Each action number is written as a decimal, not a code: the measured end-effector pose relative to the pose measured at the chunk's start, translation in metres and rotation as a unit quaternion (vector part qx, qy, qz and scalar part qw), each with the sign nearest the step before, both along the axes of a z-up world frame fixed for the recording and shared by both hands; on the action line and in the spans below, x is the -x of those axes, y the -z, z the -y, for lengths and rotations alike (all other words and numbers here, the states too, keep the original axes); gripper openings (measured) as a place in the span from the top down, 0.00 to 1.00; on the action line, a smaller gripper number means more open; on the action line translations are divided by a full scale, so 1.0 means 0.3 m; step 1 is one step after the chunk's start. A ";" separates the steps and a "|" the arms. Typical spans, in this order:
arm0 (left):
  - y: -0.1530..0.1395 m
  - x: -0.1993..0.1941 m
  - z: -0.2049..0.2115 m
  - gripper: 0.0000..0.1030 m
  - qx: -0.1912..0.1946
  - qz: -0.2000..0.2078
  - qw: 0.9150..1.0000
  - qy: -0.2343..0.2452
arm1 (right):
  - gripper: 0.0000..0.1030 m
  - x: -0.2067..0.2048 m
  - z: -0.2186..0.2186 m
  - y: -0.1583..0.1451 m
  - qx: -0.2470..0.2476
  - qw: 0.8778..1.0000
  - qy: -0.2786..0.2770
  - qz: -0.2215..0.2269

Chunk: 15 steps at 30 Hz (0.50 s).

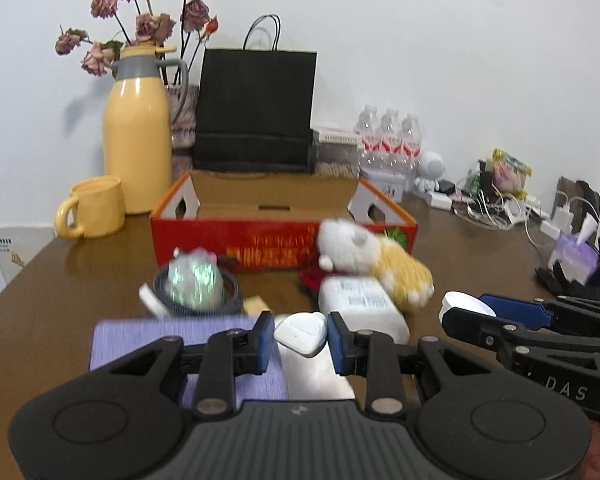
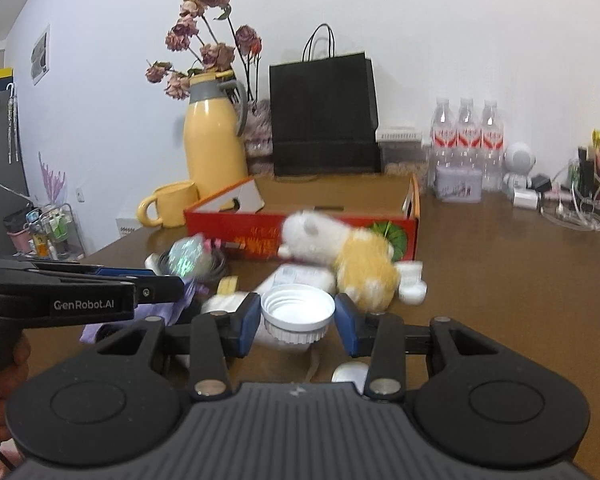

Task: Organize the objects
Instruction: 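Carry both held items into the red cardboard box and open both tools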

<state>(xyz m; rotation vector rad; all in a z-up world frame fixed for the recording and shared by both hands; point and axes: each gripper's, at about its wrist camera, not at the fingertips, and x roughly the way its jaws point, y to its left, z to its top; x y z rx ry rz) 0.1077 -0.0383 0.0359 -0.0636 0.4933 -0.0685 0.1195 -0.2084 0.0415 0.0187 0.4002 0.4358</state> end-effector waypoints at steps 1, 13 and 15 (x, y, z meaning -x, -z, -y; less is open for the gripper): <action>-0.007 -0.019 -0.001 0.74 -0.001 0.003 1.000 -0.001 | 0.60 -0.018 -0.004 -0.010 0.000 1.000 0.001 0.004; -0.101 -0.312 -0.033 0.74 0.000 0.032 0.999 -0.020 | 0.60 -0.296 -0.055 -0.107 -0.009 0.999 0.018 0.026; -0.113 -0.361 -0.041 0.74 0.001 0.033 0.999 -0.025 | 0.60 -0.353 -0.064 -0.111 -0.012 0.999 0.022 0.022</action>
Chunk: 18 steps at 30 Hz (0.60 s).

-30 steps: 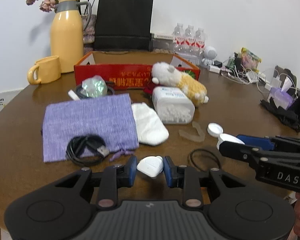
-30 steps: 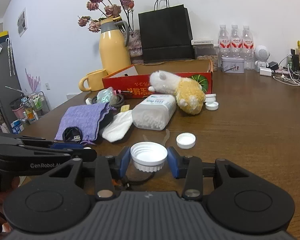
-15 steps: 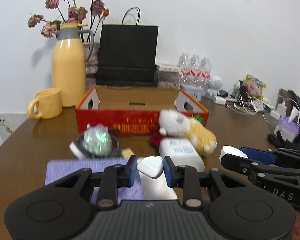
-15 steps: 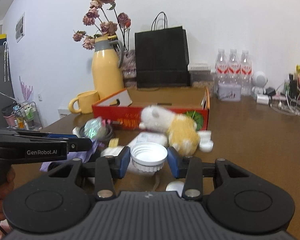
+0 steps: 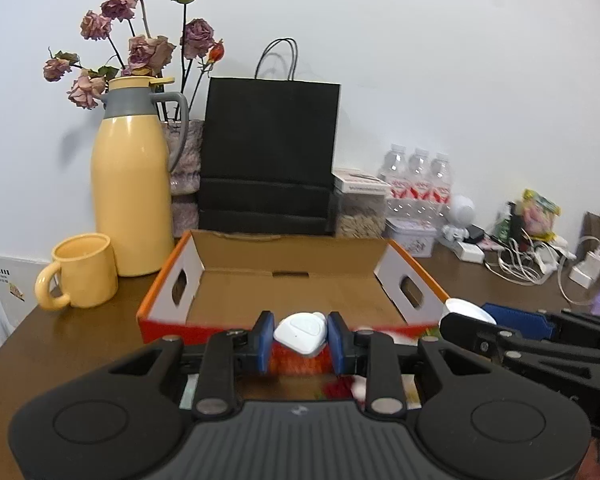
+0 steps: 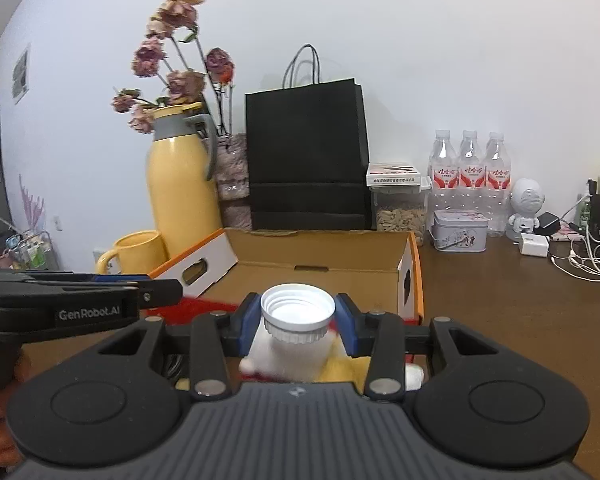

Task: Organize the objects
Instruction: 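Carry both held items into the red cardboard box and open both tools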

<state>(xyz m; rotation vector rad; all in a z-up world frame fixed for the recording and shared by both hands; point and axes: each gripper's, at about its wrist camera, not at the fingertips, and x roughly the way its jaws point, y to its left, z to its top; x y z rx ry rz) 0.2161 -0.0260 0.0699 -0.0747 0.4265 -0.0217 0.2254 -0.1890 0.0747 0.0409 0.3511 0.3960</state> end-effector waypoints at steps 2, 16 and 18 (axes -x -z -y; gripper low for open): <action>-0.008 -0.056 -0.004 0.74 -0.002 0.000 1.000 -0.004 | 0.60 -0.052 -0.008 -0.003 -0.002 1.000 0.001 -0.004; 0.001 -0.353 -0.047 0.74 -0.008 -0.025 0.998 -0.053 | 0.60 -0.351 -0.100 0.016 0.019 1.000 0.004 -0.023; 0.006 -0.385 -0.052 0.74 -0.009 -0.030 0.998 -0.060 | 0.60 -0.381 -0.110 0.025 0.024 0.999 0.005 -0.027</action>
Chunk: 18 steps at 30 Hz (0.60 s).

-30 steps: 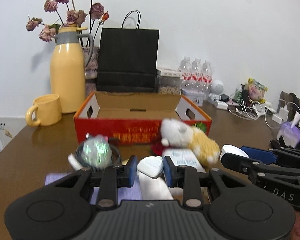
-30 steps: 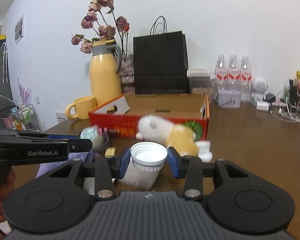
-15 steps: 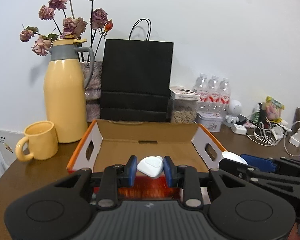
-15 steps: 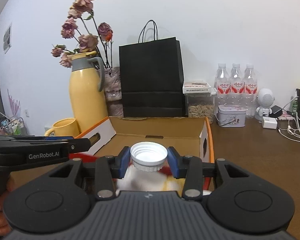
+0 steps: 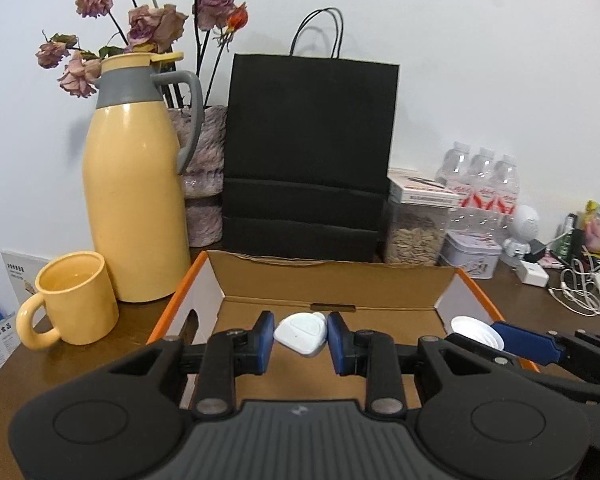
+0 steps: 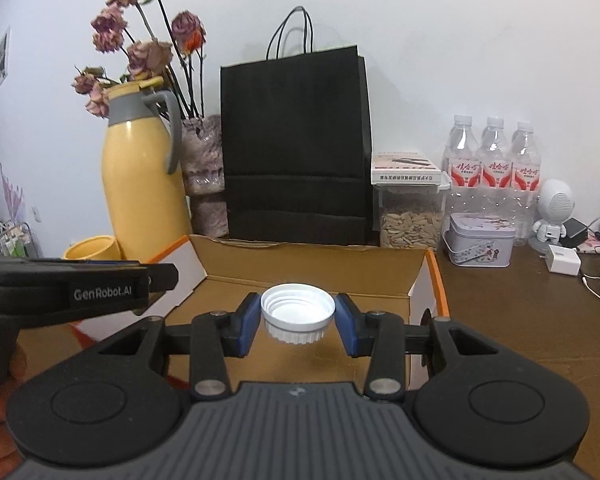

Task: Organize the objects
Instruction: 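Carry both held items into the red cardboard box and open both tools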

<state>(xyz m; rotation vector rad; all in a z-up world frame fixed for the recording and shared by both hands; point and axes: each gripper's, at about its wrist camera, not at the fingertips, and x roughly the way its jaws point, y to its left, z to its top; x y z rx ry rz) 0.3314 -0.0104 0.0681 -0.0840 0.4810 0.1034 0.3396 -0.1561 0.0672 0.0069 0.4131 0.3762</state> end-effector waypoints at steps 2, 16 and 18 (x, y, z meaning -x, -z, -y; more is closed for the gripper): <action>0.008 -0.032 -0.010 0.74 0.003 -0.002 1.000 -0.010 | 0.60 -0.028 -0.008 0.009 0.002 1.000 0.000 -0.006; 0.050 -0.092 -0.014 0.58 -0.018 -0.021 0.999 -0.017 | 0.44 -0.094 -0.027 0.060 0.028 0.999 0.014 -0.034; 0.048 -0.094 -0.014 0.01 -0.020 -0.025 0.999 -0.025 | 0.10 -0.093 -0.025 0.059 0.031 0.999 0.022 -0.034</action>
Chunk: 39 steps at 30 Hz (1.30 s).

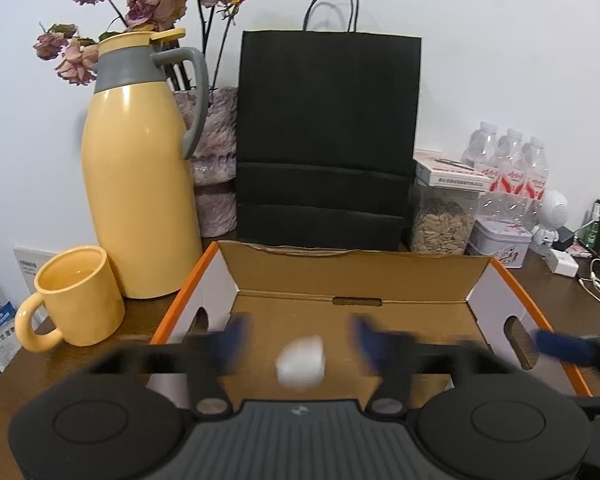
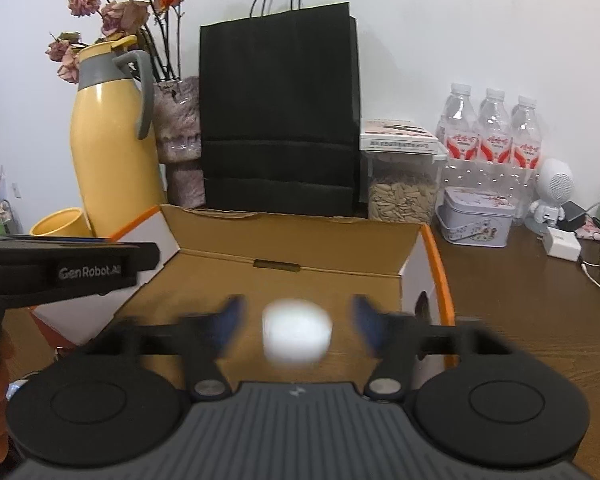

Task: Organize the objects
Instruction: 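Carry both held items into the red cardboard box and open both tools, then withdraw both tools from the box back over the table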

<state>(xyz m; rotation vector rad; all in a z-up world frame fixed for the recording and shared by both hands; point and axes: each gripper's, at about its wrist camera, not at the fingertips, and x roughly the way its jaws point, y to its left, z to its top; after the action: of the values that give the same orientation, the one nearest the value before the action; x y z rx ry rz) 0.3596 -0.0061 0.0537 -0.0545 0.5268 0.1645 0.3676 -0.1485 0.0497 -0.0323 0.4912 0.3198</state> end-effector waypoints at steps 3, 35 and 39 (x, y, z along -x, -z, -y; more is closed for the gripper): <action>-0.002 -0.001 -0.004 0.00 -0.003 0.008 1.000 -0.012 | 0.00 0.006 0.000 -0.003 0.009 1.000 0.007 0.009; -0.146 0.261 0.016 0.00 -0.001 0.071 0.997 0.008 | 0.00 0.210 0.104 -0.133 -0.012 0.998 0.007 0.059; -0.157 0.331 0.014 0.00 -0.001 0.070 0.997 0.014 | 0.00 0.278 0.114 -0.142 -0.008 0.998 0.003 0.065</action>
<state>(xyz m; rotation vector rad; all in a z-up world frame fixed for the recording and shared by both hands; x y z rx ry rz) 0.2602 -0.0104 0.1009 -0.0557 0.3867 0.1333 0.2844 -0.1826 0.0923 -0.0358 0.3596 0.3129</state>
